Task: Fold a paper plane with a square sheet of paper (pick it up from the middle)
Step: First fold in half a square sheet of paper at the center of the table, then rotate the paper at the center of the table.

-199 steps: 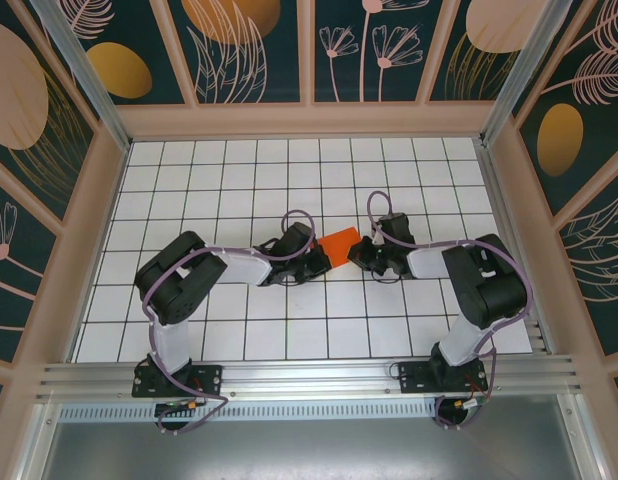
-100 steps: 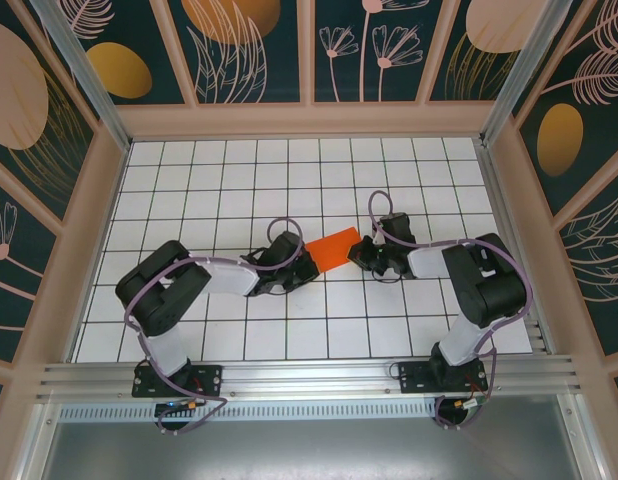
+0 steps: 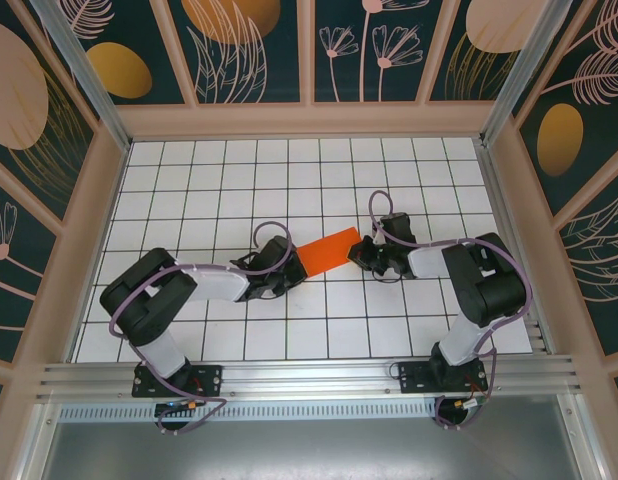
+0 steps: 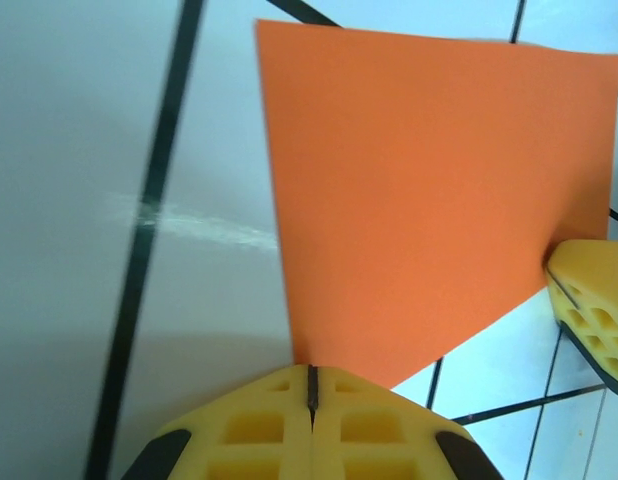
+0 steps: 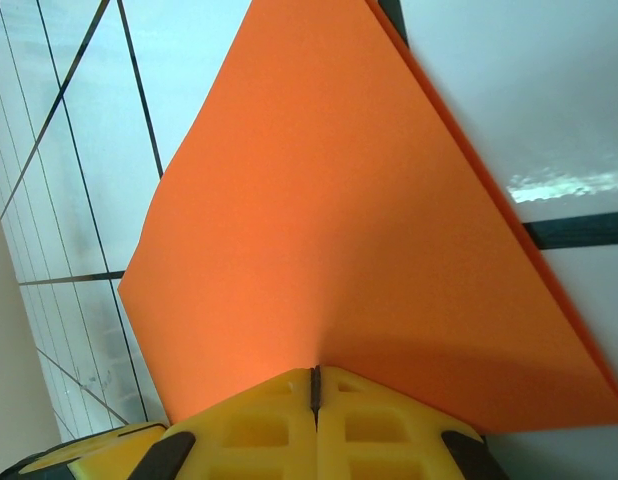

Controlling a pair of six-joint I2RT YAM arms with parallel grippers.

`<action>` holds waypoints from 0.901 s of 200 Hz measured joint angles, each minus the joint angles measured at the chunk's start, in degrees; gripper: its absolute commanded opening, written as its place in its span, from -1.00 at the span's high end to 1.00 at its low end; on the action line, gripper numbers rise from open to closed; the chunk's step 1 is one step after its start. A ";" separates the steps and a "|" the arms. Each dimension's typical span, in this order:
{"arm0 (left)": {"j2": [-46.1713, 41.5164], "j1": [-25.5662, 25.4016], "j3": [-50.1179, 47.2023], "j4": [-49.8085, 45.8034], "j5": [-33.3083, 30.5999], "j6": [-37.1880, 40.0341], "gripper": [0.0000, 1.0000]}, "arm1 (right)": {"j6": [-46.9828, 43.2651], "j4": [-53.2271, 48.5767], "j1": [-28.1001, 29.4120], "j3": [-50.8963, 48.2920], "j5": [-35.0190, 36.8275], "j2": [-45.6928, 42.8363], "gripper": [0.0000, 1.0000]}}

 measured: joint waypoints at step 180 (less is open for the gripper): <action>-9.86 14.84 2.36 -11.04 -2.36 11.13 0.15 | -7.28 -26.16 15.30 29.92 26.34 12.98 0.50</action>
